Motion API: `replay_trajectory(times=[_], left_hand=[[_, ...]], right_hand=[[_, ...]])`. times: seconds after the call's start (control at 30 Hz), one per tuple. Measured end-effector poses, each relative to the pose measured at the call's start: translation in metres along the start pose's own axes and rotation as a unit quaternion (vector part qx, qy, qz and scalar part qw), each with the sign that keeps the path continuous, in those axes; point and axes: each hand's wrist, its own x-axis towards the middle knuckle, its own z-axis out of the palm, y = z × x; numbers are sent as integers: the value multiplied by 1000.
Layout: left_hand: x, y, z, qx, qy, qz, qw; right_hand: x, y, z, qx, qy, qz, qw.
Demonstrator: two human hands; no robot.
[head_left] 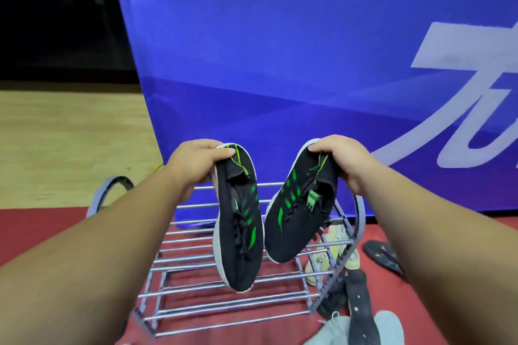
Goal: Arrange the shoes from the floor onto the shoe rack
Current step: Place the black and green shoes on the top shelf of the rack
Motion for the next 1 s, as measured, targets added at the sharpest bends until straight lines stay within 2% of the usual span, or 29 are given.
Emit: replay_trajectory(times=[0.13, 0.27, 0.4, 0.5, 0.67, 0.8, 0.9, 1.0], left_hand=[[39, -16, 26, -35, -27, -34, 998], [70, -33, 38, -65, -30, -77, 994], [92, -54, 48, -89, 22, -127, 988], [95, -67, 57, -101, 57, -151, 982], [80, -75, 57, -50, 56, -177, 981], [56, -60, 53, -22, 12, -170, 985], [38, -59, 45, 53, -13, -172, 984], [19, -62, 43, 95, -40, -184, 978]], right_hand=[[44, 11, -3, 6, -37, 46, 998], [77, 20, -5, 19, -39, 77, 996], [99, 34, 11, 2, -17, 96, 995], [104, 53, 28, 2, 38, 93, 995], [83, 82, 39, -71, 63, 92, 991], [59, 92, 35, -167, 56, 82, 981], [42, 96, 30, -198, 49, 83, 976], [19, 97, 26, -200, 74, 75, 974]])
